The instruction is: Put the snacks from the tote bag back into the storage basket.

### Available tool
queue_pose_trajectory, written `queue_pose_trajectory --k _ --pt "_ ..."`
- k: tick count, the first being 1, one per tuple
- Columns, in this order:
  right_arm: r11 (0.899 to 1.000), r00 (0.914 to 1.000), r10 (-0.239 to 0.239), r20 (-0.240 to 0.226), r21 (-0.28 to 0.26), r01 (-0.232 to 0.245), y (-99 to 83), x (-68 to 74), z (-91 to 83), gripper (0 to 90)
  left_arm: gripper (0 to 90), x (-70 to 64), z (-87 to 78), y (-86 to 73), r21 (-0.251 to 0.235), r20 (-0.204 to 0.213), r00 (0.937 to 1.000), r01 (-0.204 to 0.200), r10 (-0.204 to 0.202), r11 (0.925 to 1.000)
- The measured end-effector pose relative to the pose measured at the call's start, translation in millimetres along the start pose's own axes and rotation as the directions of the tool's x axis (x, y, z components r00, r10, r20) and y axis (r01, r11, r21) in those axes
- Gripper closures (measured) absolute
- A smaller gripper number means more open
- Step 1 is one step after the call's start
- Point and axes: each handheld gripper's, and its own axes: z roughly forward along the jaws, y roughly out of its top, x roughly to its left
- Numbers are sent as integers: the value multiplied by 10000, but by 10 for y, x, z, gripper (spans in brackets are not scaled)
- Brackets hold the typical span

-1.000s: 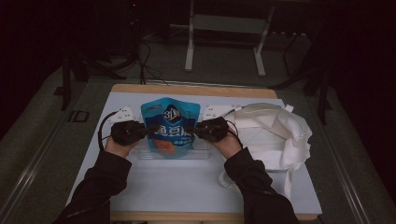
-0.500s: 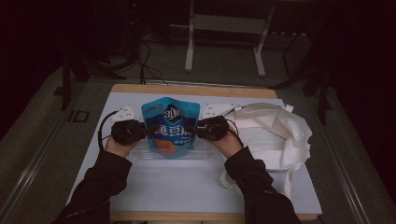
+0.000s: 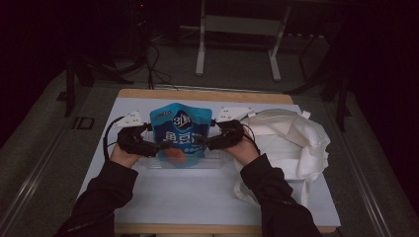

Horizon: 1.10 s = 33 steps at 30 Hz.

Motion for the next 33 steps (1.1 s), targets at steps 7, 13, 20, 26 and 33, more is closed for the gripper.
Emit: queue_pose_trajectory --k 7,13,20,26,33 --pt "9997 9997 -38 -242 -223 33 0 4 -53 115 9 -40 -9 19 -168 -48 9999 144 -145 9998" --pt "9998 9998 -105 -168 -196 102 -12 -6 -115 115 9 -131 -46 -15 175 -420 9991 -29 37 9998" --pt "9998 9998 -154 84 -152 156 -45 20 -202 136 9 -231 -138 -95 135 -555 9984 134 -126 9998" --pt "9998 9998 -174 118 -14 174 -105 46 -265 137 9 -340 -193 -176 44 -977 9951 141 -136 9999" --pt "9999 9997 -159 189 -51 160 -171 95 -374 136 9 -489 -279 -237 -145 -1131 9933 206 -221 9997"
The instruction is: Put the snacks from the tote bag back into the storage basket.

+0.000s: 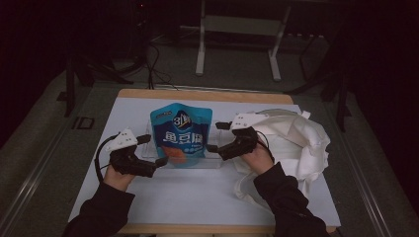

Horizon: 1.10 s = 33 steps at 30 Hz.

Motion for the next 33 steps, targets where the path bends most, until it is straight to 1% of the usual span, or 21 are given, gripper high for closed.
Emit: queue_pose_trajectory --k 3,4,5,6,7,10,13,15,16,18,19,21,23,25,27,29,33 --pt "10000 10000 -63 55 45 63 -27 31 -37 136 9 -78 -32 -7 -23 66 10000 -45 45 10000" --pt "10000 10000 -63 55 45 63 -27 31 -37 136 9 -78 -32 -7 -23 66 10000 -45 45 10000" --pt "9999 9999 -98 65 38 98 -35 41 -48 136 9 -158 -49 -17 -116 142 9999 -75 77 9999" --pt "9999 9998 -155 144 55 154 -66 77 -90 136 9 -186 -49 -20 -97 253 9996 -103 105 9999" --pt "9999 9998 -143 163 24 142 -82 93 -107 136 9 -219 -45 -24 -73 237 9996 -139 140 9999" --pt "9997 9993 -220 288 99 218 -126 133 -146 136 9 -325 -27 -43 -11 368 9989 -294 295 9996" --pt "9997 9996 -197 195 136 195 -178 174 -195 135 9 -413 -2 -58 -24 707 9969 -341 342 9994" --pt "9998 9997 -191 161 106 189 -213 204 -231 135 9 -469 22 -66 -47 991 9944 -361 364 9993" --pt "9997 9997 -198 163 111 196 -230 219 -249 135 9 -495 37 -69 -36 1053 9937 -377 379 9993" --pt "9997 9996 -247 166 86 245 -262 244 -286 135 9 -540 68 -73 -42 1345 9904 -330 332 9994" --pt "9996 9996 -256 152 132 254 -279 256 -305 135 9 -566 85 -69 36 1269 9912 -394 386 9992" --pt "9995 9995 -262 153 165 260 -314 275 -339 135 9 -610 112 -63 133 1427 9882 -583 558 9982" --pt "9995 9995 -273 180 165 270 -347 295 -376 135 9 -649 138 -61 128 1619 9851 -604 575 9981" --pt "9995 9991 -303 311 119 299 -376 320 -416 133 9 -685 171 -61 150 1856 9810 -608 570 9980" --pt "9998 9995 -175 276 -44 177 -401 336 -460 131 9 -716 213 -61 204 2167 9743 -675 615 9975" --pt "9998 9995 -121 303 -168 126 -429 355 -504 131 9 -742 260 -59 273 2290 9712 -736 654 9969" --pt "9998 9995 -124 283 -145 128 -492 403 -584 131 9 -802 343 -43 353 2578 9635 -846 727 9958"
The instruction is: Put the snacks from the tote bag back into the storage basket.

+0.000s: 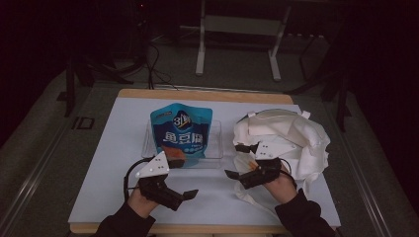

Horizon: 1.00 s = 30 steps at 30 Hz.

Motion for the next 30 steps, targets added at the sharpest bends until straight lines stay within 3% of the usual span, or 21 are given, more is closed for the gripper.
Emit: queue_pose_trajectory --k 13,14,17,20,27,30 --pt "9998 9998 -147 142 -130 149 -203 104 -306 132 9 -115 224 8 211 745 9969 -259 242 9994" --pt "9998 9998 -147 124 -100 149 -219 114 -323 133 9 -125 261 3 200 1204 9923 -304 278 9993" --pt "9997 9992 -237 334 37 236 -318 146 -387 136 9 -157 303 1 114 1458 9885 -416 395 9991" --pt "9998 9990 -146 423 145 140 -387 161 -408 136 9 -188 362 -11 101 1541 9867 -529 507 9985" --pt "9999 9970 149 765 -97 -142 -524 184 -491 137 9 -237 517 -109 628 1831 9814 -710 584 9955" --pt "9999 9931 65 1171 -109 -52 -574 202 -518 137 9 -241 554 -146 810 1953 9784 -852 680 9931"
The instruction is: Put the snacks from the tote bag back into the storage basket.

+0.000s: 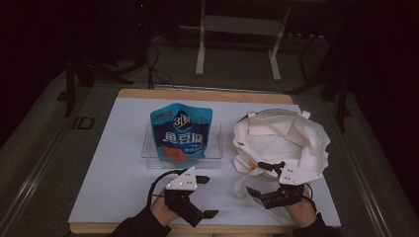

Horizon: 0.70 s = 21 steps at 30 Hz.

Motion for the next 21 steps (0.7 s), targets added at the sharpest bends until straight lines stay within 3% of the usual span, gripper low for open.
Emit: queue_pose_trajectory --k 14,21 --pt "9987 9987 366 356 -358 -353 -249 12 -124 137 9 62 38 -153 70 -107 9997 -238 239 9997" --pt "9992 9987 109 500 -394 -89 -270 16 -108 136 9 74 105 -213 138 29 9998 -182 181 9997"
